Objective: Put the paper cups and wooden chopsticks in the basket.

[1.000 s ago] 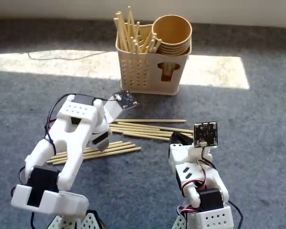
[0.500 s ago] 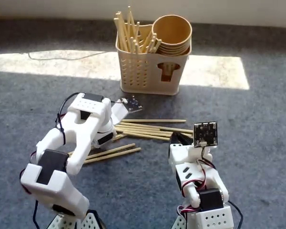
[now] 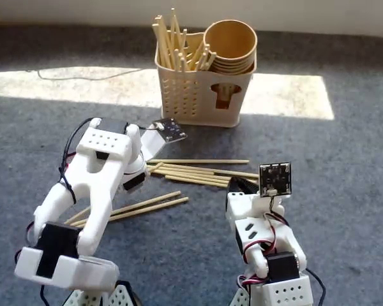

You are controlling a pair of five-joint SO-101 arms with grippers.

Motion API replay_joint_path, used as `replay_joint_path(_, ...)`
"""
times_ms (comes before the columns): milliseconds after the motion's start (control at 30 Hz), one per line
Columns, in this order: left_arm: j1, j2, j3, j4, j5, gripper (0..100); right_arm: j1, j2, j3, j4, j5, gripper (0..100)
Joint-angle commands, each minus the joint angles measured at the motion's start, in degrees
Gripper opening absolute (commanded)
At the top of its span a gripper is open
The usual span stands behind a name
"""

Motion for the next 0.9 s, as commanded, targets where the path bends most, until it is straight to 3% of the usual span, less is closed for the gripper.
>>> replay_joint_path(0,0.66,-7.43,-2.15,3.96,-0.09,1,0.13,-0.66,-0.13,-0.84,-0.09,0.6)
replay_joint_path(167,3.91,-13.58,-2.24,7.21,0.18,1,0.13,-0.66,-0.04,-0.84,-0.09,0.6)
replay_joint_path(467,8.22,-26.68,-3.38,7.65,8.88,1,0.13,-0.66,-0.04,-0.84,-0.09,0.6)
replay_joint_path(867,8.4,-30.29,-27.38,7.56,21.98,1,0.13,-0.66,-0.04,-0.84,-0.09,0.6)
